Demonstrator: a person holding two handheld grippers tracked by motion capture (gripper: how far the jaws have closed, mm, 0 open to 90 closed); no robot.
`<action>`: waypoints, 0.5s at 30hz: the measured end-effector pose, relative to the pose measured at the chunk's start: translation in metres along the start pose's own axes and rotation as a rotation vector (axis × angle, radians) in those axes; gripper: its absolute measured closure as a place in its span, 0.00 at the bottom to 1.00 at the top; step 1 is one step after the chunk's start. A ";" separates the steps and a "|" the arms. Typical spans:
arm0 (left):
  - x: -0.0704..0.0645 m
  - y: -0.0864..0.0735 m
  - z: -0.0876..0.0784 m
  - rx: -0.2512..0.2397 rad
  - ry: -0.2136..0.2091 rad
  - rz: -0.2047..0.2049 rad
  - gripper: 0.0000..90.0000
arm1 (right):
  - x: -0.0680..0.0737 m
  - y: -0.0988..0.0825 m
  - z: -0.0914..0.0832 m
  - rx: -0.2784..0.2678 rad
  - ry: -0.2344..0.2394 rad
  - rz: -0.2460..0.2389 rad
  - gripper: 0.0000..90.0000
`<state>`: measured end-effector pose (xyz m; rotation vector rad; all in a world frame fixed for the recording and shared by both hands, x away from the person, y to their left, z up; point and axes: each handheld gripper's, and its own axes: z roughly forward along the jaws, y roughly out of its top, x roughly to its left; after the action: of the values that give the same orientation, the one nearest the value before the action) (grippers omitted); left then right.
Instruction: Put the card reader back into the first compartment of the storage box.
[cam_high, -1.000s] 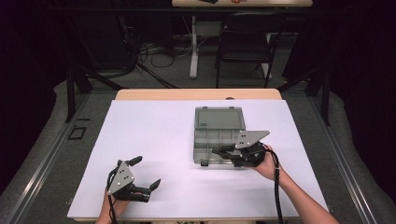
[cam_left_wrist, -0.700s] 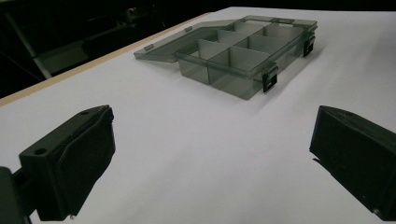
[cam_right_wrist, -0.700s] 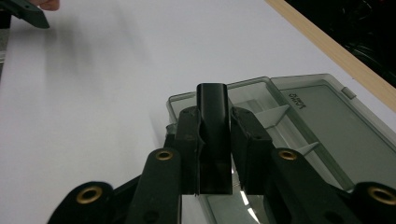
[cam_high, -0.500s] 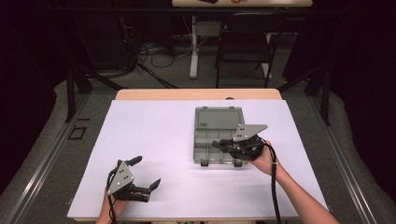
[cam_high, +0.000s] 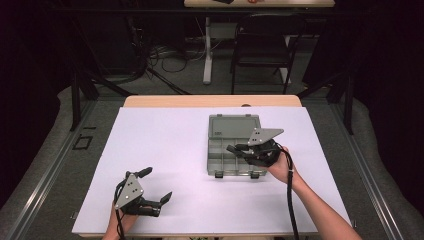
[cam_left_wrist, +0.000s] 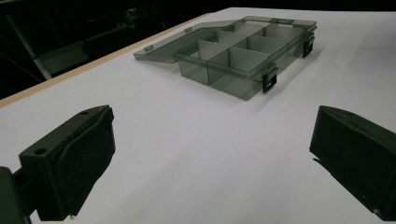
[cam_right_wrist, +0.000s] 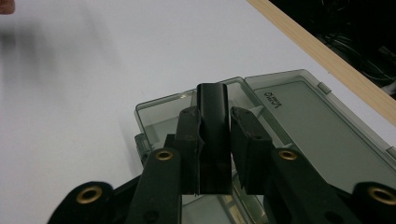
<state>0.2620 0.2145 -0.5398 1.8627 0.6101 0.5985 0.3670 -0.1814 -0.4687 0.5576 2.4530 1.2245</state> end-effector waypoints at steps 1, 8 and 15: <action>0.000 0.000 0.000 0.000 0.000 0.000 0.00 | -0.001 0.000 0.000 0.003 0.000 0.000 0.82; 0.000 0.000 0.000 -0.001 0.001 -0.001 0.00 | -0.004 0.002 0.002 0.006 -0.013 0.012 0.82; 0.000 0.000 0.000 0.001 0.000 0.001 0.00 | -0.007 0.004 0.005 0.013 -0.028 0.021 0.82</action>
<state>0.2624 0.2148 -0.5400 1.8637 0.6099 0.5991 0.3759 -0.1788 -0.4672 0.6012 2.4390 1.2014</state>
